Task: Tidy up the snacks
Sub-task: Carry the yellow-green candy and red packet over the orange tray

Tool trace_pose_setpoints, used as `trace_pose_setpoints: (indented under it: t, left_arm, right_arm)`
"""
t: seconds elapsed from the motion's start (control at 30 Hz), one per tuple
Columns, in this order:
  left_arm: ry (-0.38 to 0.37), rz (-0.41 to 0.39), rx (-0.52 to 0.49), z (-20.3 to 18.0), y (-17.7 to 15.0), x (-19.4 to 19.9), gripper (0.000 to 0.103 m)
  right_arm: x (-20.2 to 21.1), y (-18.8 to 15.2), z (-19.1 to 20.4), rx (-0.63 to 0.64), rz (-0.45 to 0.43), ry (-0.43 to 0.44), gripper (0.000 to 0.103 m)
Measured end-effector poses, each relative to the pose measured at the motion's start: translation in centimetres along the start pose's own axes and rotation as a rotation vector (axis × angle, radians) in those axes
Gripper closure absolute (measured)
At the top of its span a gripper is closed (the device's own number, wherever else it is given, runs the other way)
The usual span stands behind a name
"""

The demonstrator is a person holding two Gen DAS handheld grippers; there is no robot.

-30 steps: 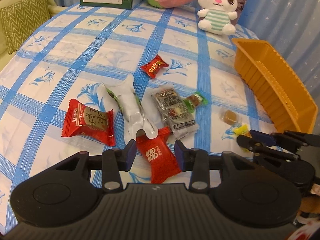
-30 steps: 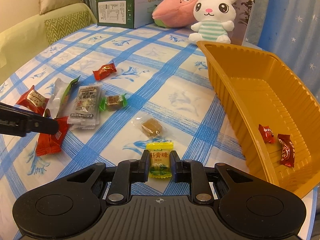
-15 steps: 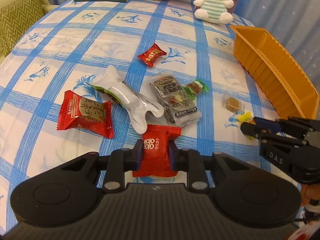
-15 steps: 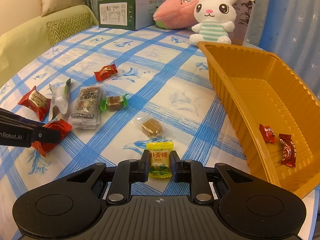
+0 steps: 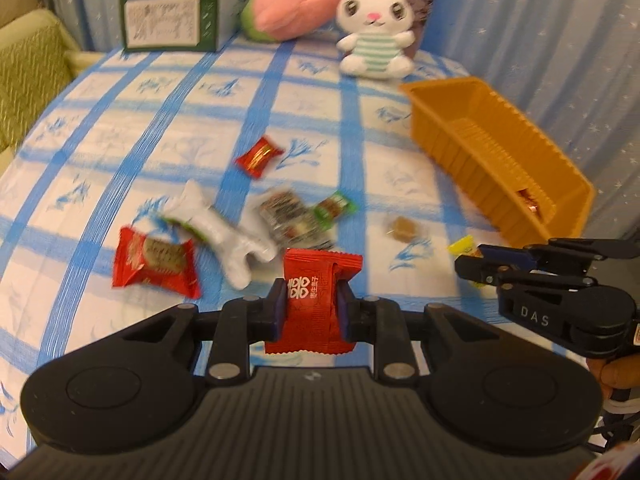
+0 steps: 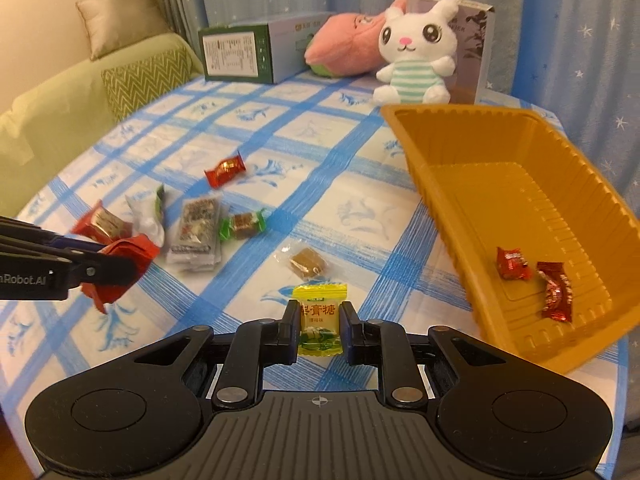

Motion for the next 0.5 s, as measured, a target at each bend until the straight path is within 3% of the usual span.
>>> trace_pose_setpoints:
  t: [0.5]
  left_arm:
    - [-0.116, -0.101, -0.202, -10.3, 4.7, 2.0, 0.08]
  right_arm:
    - [8.2, 0.0, -5.8, -0.133, -0.138, -0.024, 0.082]
Point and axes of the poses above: each gripper's, at about its wrist camera, not at the fingertips, and x roughly against the way its jaws point, z to its left, y to its top, the point moved 5 cm from there along -x, roughly the way its jaws point, and after that the axes turned 15 degrees about z, right-handed, at the moved point
